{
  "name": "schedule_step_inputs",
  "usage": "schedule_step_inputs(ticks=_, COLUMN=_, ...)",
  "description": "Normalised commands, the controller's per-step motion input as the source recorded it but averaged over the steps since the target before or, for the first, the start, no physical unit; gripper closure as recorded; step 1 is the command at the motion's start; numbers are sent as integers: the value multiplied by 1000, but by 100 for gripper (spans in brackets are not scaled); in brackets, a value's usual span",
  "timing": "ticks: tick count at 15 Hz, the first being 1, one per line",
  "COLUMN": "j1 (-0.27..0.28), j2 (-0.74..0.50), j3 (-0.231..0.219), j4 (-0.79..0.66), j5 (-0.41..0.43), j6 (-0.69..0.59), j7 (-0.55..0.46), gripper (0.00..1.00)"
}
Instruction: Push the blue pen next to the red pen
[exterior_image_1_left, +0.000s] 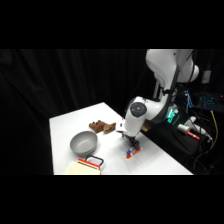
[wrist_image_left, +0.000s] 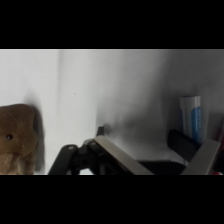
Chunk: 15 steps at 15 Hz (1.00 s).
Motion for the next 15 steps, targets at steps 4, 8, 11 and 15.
schedule_step_inputs(ticks=4, j1=-82, j2=-299, j3=-32, j4=-61, j5=-237, j6=-215, j7=142, gripper=0)
schedule_step_inputs(ticks=8, j1=-149, j2=-547, j3=89, j4=-182, j5=-227, j6=-358, j7=105, gripper=0)
schedule_step_inputs(ticks=11, j1=-280, j2=-630, j3=249, j4=-194, j5=-173, j6=-385, j7=36, gripper=0)
schedule_step_inputs(ticks=15, j1=-360, j2=-569, j3=311, j4=-148, j5=-36, j6=-304, j7=-88, gripper=0)
